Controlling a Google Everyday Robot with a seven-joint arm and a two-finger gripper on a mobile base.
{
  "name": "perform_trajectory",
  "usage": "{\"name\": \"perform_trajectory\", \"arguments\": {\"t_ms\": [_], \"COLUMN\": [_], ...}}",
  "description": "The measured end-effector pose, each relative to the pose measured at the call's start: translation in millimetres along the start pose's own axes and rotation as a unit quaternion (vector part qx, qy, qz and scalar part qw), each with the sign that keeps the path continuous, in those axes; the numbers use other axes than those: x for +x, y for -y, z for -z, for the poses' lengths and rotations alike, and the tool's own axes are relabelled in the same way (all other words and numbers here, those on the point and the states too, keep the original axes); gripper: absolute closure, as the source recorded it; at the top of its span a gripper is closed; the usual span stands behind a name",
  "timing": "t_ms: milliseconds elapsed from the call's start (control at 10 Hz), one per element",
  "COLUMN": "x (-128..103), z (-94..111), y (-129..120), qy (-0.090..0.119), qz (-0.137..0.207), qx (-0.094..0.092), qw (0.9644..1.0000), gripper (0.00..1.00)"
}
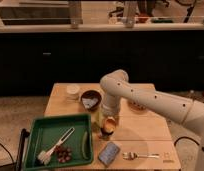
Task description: Place apple in metal cup
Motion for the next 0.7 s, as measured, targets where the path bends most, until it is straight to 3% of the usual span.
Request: {"name": "perform_trajectory", "arguments": {"t_ms": [100,300,700], "x": [1.7,3.3,3.7], "z": [-1.3,-3.0,-4.9], "y": [2.6,4.3,5.6], "qy": [0.002,0.005,0.010], "qz": [0.002,0.003,0.006], "qx": [0.000,0.003,0.007], "qw": [1.0000,1.0000,0.9999], "gripper": [0.30,0.20,0.20]}}
